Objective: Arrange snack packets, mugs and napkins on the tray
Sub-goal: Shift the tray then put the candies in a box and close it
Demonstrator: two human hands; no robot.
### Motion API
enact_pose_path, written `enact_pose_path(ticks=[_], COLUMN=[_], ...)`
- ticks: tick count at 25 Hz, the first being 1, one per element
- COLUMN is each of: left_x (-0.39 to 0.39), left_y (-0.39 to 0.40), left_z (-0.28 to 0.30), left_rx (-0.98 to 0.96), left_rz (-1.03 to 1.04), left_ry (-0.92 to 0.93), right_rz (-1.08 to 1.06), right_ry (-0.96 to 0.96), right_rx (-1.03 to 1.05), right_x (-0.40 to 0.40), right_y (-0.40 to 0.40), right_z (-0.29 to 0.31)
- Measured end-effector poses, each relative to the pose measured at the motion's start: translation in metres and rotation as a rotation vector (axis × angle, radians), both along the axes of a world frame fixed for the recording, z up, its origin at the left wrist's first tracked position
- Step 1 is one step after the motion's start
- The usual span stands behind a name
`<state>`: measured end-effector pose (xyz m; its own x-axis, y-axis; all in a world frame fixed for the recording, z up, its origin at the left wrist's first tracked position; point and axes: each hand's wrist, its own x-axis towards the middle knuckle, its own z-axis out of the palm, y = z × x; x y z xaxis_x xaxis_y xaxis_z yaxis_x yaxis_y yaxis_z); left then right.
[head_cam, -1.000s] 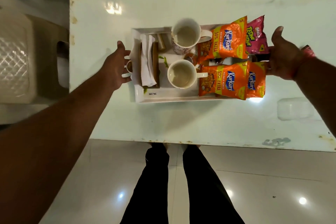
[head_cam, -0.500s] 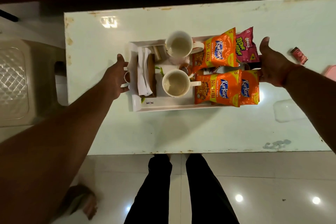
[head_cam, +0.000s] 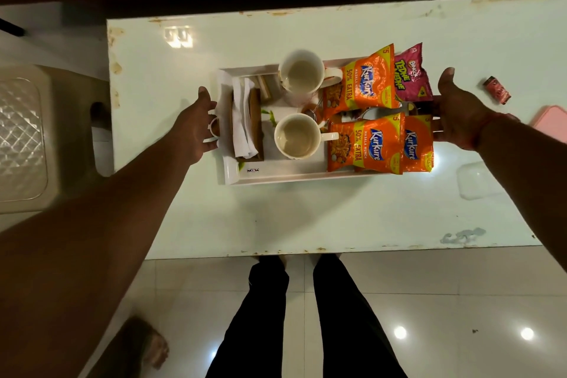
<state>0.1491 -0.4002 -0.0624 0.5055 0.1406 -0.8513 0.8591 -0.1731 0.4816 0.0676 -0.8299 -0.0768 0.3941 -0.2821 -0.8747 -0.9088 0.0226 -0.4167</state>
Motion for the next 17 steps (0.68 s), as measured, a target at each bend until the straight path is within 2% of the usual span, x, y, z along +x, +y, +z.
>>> enact_pose_path(ticks=[6, 8, 10, 12, 14, 17], left_x=[0.001, 0.002, 0.003, 0.002, -0.006, -0.03], left_y=[-0.003, -0.006, -0.008, -0.016, -0.037, -0.091], left_z=[0.005, 0.009, 0.007, 0.01, 0.023, 0.042], left_rx=[-0.003, 0.091, 0.347, 0.564, 0.653, 0.685], left_rz=[-0.021, -0.07, -0.208, -0.308, -0.441, -0.92], left_ry=[0.011, -0.007, -0.174, -0.409, -0.664, -1.09], right_rz=[0.044, 0.021, 0.001, 0.183, 0.375, 0.326], right_ry=[-0.011, -0.051, -0.101, -0.154, -0.244, -0.386], right_rx=[-0.014, -0.065, -0.163, -0.408, -0.71, -0.809], right_x=[-0.012, -0.013, -0.018, -0.028, -0.051, -0.084], right_y=[0.003, 0.001, -0.004, -0.014, -0.017, -0.021], right_z=[-0.001, 0.001, 0.001, 0.001, 0.002, -0.006])
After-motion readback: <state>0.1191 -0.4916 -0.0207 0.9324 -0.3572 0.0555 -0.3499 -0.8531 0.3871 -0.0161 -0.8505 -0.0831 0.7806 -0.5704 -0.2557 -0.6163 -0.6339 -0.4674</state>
